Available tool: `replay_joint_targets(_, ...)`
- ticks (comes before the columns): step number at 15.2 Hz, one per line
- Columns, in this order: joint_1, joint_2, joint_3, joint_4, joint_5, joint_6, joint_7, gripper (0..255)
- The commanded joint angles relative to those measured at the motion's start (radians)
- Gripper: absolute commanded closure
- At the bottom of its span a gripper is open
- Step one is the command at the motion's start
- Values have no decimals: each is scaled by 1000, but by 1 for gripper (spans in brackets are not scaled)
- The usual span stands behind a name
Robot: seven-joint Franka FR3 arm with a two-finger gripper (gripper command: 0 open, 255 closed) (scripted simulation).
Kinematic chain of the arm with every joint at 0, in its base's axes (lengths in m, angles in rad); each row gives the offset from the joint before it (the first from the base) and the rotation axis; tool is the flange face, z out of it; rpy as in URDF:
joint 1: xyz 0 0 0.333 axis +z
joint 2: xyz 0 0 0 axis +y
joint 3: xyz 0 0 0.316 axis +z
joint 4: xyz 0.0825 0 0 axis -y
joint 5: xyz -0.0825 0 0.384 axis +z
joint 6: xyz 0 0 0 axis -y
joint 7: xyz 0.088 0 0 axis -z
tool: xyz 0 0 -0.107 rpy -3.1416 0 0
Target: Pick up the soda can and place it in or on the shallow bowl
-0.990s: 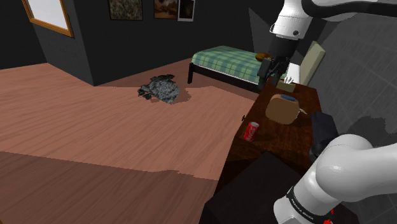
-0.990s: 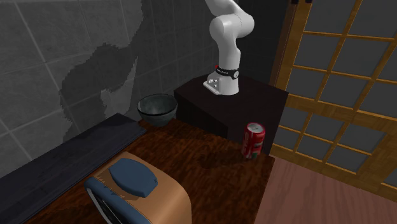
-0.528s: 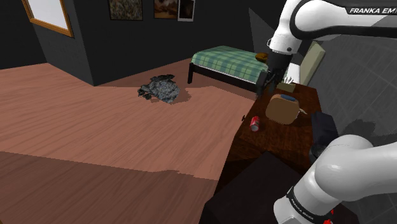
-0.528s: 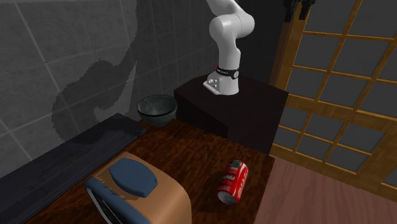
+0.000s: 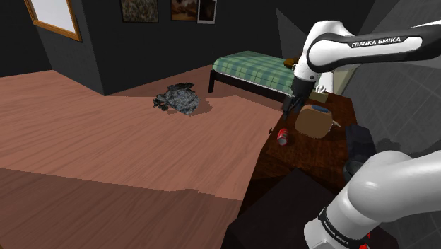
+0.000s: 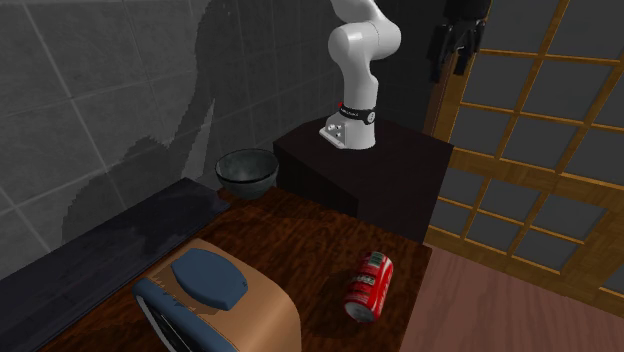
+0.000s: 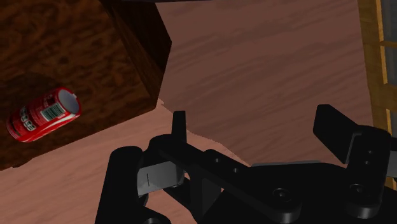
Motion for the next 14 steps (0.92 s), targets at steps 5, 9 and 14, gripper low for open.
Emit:
replay_joint_targets(5, -25, 155, -101, -45, -39, 210, -91, 0)
replay_joint_targets(9, -29, 293, -170, -37, -36, 345, -164, 0)
replay_joint_targets(14, -19, 494, -253, 5, 28, 503, -286, 0)
